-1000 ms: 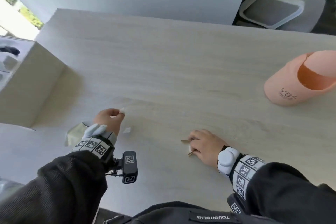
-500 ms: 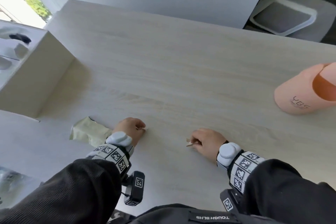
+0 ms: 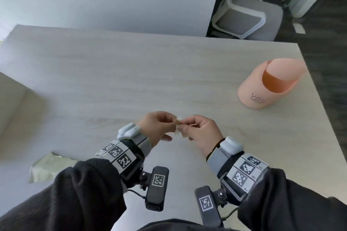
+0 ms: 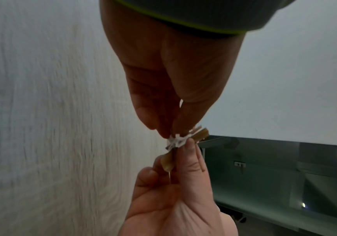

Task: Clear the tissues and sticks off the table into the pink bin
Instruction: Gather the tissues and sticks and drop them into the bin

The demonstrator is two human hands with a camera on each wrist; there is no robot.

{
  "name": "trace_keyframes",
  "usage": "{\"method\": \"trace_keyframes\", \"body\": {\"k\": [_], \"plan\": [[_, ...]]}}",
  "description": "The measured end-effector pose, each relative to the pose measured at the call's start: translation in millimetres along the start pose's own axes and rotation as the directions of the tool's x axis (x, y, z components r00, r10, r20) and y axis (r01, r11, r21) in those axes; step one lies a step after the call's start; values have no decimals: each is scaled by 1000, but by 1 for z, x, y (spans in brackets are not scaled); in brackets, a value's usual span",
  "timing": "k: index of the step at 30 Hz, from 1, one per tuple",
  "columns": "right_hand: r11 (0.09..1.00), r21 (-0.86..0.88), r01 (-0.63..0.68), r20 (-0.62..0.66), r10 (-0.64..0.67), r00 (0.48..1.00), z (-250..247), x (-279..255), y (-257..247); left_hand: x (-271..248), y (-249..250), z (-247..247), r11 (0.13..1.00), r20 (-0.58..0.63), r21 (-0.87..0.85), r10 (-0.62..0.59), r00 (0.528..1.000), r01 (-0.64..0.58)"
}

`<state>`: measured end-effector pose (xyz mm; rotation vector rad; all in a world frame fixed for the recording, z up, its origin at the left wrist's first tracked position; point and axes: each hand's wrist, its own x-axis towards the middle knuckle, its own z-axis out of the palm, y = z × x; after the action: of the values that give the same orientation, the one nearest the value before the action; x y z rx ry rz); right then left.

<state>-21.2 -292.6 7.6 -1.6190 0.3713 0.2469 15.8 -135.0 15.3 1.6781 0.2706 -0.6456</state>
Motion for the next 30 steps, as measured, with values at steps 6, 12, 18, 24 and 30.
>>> {"method": "trace_keyframes", "body": {"k": [6, 12, 18, 24, 30], "plan": [[995, 95, 16, -129, -4, 992, -45, -7, 2, 7, 17, 42, 994, 147, -93, -36, 988, 50], [996, -52, 73, -286, -84, 954, -88, -5, 5, 18, 32, 87, 983, 198, -162, -53, 979, 86], [976, -130, 176, -580, -219, 784, -162, 25, -21, 32, 31, 101, 996, 145, -30, -78, 986, 84], [935, -352, -46, -687, -225, 691, -217, 60, -27, 42, 18, 97, 989, 56, 33, -144, 988, 142], [856, -502, -126, -662, -287, 692, -219, 64, -19, 47, 10, 89, 980, 34, 114, -166, 986, 161]]}}
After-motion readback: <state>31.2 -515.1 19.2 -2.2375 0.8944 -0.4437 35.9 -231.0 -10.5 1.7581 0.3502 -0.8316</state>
